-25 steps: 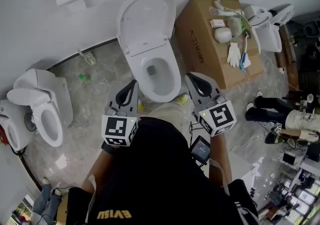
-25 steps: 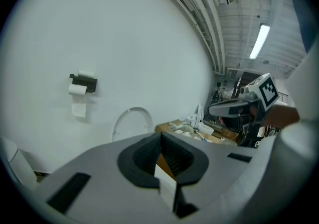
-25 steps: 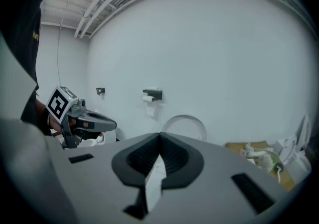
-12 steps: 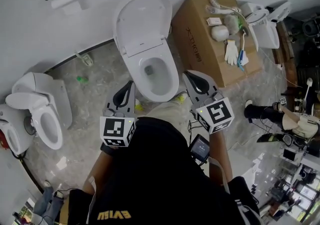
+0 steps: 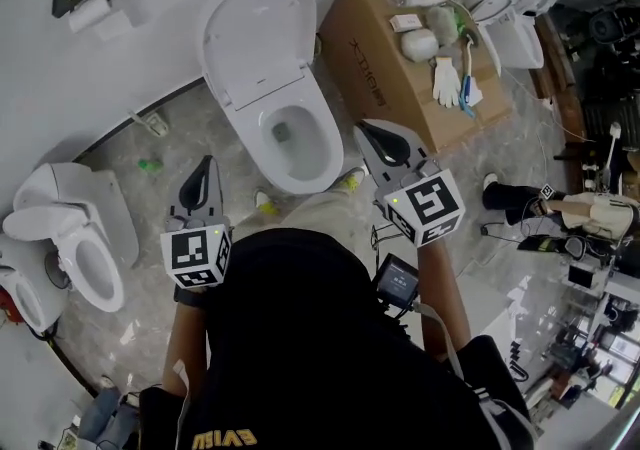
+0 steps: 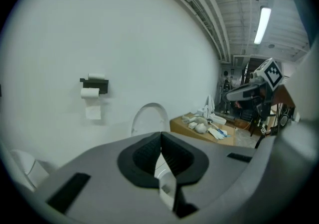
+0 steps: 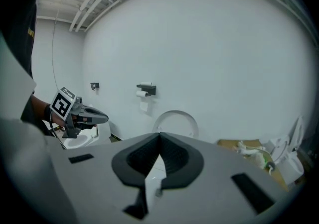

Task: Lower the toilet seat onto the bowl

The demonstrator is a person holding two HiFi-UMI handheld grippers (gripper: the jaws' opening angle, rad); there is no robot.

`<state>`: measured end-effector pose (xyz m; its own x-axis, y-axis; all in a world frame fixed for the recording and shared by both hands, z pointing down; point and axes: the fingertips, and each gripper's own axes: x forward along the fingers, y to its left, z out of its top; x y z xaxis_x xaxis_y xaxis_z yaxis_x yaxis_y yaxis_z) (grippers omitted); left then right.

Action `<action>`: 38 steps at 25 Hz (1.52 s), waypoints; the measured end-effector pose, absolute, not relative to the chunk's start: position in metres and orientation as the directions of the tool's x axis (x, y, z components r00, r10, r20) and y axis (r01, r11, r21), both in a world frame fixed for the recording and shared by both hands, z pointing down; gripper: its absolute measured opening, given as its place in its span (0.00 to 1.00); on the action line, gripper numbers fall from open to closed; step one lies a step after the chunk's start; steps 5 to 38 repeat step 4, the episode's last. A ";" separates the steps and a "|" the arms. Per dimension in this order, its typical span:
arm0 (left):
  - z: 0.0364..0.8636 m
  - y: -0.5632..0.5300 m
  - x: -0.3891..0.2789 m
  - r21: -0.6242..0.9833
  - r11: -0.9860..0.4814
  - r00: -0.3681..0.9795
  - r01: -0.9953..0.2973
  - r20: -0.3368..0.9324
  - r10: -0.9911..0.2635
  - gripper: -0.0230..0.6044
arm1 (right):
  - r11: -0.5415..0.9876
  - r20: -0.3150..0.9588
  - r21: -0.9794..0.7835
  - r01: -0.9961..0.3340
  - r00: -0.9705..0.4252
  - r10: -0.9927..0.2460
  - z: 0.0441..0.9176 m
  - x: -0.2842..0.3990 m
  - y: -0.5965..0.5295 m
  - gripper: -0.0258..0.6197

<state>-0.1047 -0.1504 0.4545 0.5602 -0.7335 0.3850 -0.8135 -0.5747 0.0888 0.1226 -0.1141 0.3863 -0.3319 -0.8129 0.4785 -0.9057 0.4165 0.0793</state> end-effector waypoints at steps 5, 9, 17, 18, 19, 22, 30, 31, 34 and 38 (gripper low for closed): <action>0.484 -0.183 -0.142 -0.025 -0.524 0.467 -0.851 0.418 -0.779 0.05 | 0.419 0.464 0.121 -0.900 -0.322 -0.825 0.383 0.139 -0.132 0.03; 0.484 -0.183 -0.142 -0.025 -0.524 0.467 -0.851 0.418 -0.779 0.05 | 0.419 0.464 0.121 -0.900 -0.322 -0.825 0.383 0.139 -0.132 0.03; 0.484 -0.183 -0.142 -0.025 -0.524 0.467 -0.851 0.418 -0.779 0.05 | 0.419 0.464 0.121 -0.900 -0.322 -0.825 0.383 0.139 -0.132 0.03; 0.484 -0.183 -0.142 -0.025 -0.524 0.467 -0.851 0.418 -0.779 0.05 | 0.419 0.464 0.121 -0.900 -0.322 -0.825 0.383 0.139 -0.132 0.03; 0.484 -0.183 -0.142 -0.025 -0.524 0.467 -0.851 0.418 -0.779 0.05 | 0.419 0.464 0.121 -0.900 -0.322 -0.825 0.383 0.139 -0.132 0.03; 0.484 -0.183 -0.142 -0.025 -0.524 0.467 -0.851 0.418 -0.779 0.05 | 0.419 0.464 0.121 -0.900 -0.322 -0.825 0.383 0.139 -0.132 0.03; 0.484 -0.183 -0.142 -0.025 -0.524 0.467 -0.851 0.418 -0.779 0.05 | 0.419 0.464 0.121 -0.900 -0.322 -0.825 0.383 0.139 -0.132 0.03; 0.484 -0.183 -0.142 -0.025 -0.524 0.467 -0.851 0.418 -0.779 0.05 | 0.419 0.464 0.121 -0.900 -0.322 -0.825 0.383 0.139 -0.132 0.03; 0.484 -0.183 -0.142 -0.025 -0.524 0.467 -0.851 0.418 -0.779 0.05 | 0.419 0.464 0.121 -0.900 -0.322 -0.825 0.383 0.139 -0.132 0.03; 0.484 -0.183 -0.142 -0.025 -0.524 0.467 -0.851 0.418 -0.779 0.05 | 0.419 0.464 0.121 -0.900 -0.322 -0.825 0.383 0.139 -0.132 0.03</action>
